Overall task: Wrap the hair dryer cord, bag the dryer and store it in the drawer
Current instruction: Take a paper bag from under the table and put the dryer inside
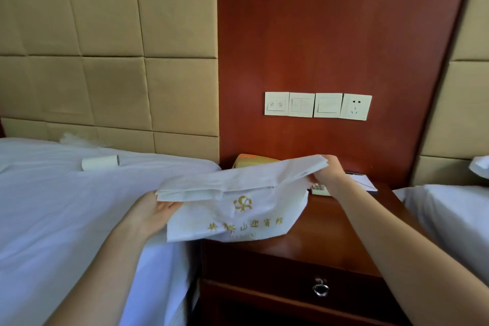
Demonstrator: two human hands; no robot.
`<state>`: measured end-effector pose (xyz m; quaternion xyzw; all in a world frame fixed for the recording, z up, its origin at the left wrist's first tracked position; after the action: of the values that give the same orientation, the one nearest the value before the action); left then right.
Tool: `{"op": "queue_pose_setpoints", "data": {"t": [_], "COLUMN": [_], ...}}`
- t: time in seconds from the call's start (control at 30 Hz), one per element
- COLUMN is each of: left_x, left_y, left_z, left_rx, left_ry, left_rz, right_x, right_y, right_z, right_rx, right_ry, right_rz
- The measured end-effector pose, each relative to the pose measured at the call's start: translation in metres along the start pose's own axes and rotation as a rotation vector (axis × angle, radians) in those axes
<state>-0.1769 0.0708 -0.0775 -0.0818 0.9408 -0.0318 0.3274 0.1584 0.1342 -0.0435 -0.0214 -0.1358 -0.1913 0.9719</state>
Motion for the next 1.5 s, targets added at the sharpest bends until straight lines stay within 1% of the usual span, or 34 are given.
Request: {"op": "queue_pose_setpoints", "data": {"t": [0.07, 0.1, 0.17, 0.27, 0.37, 0.43, 0.57, 0.67, 0.7, 0.77, 0.83, 0.87, 0.93, 1.03, 1.1, 1.2, 1.27, 1.33, 1.4, 1.47, 1.5], "left_x": [0.01, 0.016, 0.027, 0.033, 0.031, 0.031, 0.027, 0.03, 0.03, 0.03, 0.027, 0.026, 0.026, 0.025, 0.024, 0.027, 0.03, 0.032, 0.036, 0.041, 0.042], "left_y": [0.008, 0.012, 0.02, 0.035, 0.053, 0.068, 0.083, 0.091, 0.092, 0.093, 0.089, 0.086, 0.083, 0.079, 0.08, 0.083, 0.083, 0.077, 0.071, 0.064, 0.059], "left_z": [-0.002, -0.003, -0.004, -0.003, 0.0, 0.001, 0.005, 0.006, 0.006, 0.007, 0.011, 0.013, 0.017, 0.012, 0.004, -0.006, -0.006, 0.0, 0.006, 0.008, 0.008], "left_rx": [-0.048, -0.079, -0.115, -0.082, -0.066, -0.117, -0.172, -0.168, -0.171, -0.162, -0.113, -0.093, -0.099, -0.211, -0.282, -0.317, -0.296, -0.212, -0.147, -0.13, -0.13], "left_ry": [0.273, 0.39, 0.571, 0.703, 0.846, 0.897, 0.877, 0.862, 0.853, 0.797, 0.722, 0.708, 0.72, 0.834, 0.897, 0.919, 0.92, 0.851, 0.773, 0.734, 0.704], "left_rz": [0.033, 0.039, 0.027, -0.045, -0.167, -0.236, -0.255, -0.302, -0.32, -0.319, -0.273, -0.245, -0.227, -0.325, -0.355, -0.372, -0.362, -0.322, -0.26, -0.235, -0.226], "right_x": [-0.007, -0.01, -0.019, -0.035, -0.043, -0.045, -0.052, -0.052, -0.052, -0.048, -0.042, -0.04, -0.038, -0.036, -0.032, -0.018, -0.008, -0.003, 0.003, 0.005, 0.006], "right_y": [0.005, 0.008, 0.017, 0.034, 0.043, 0.045, 0.055, 0.053, 0.049, 0.044, 0.039, 0.039, 0.038, 0.038, 0.034, 0.023, 0.019, 0.018, 0.01, -0.001, -0.009], "right_z": [0.003, 0.002, 0.0, -0.003, -0.007, -0.008, -0.011, -0.005, -0.003, 0.0, -0.004, -0.005, -0.006, 0.001, 0.009, 0.013, 0.004, -0.01, -0.024, -0.034, -0.036], "right_rx": [0.083, 0.095, 0.07, 0.085, 0.072, 0.046, -0.008, -0.016, -0.014, -0.038, -0.078, -0.064, -0.009, 0.078, 0.094, 0.019, -0.028, -0.008, 0.026, 0.07, 0.107], "right_ry": [-0.176, -0.209, -0.203, -0.323, -0.302, -0.298, -0.208, -0.058, 0.008, 0.14, 0.21, 0.177, 0.003, -0.255, -0.326, -0.313, -0.193, -0.054, 0.019, 0.007, -0.03], "right_rz": [-0.038, -0.036, 0.022, 0.135, 0.057, 0.014, 0.035, 0.084, 0.139, 0.312, 0.481, 0.495, 0.435, 0.302, 0.308, 0.453, 0.582, 0.737, 0.871, 0.96, 0.969]}}
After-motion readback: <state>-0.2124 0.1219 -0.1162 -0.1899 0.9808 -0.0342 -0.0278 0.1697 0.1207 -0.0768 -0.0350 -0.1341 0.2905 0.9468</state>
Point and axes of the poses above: each hand's wrist, its own y-axis towards the middle knuckle, its own x-axis out of the back of the hand, z = x × y, the point moved 2 cm from there along y, towards the middle knuckle, and after that the axes turned 4 degrees about -x, right-handed, at the moved point
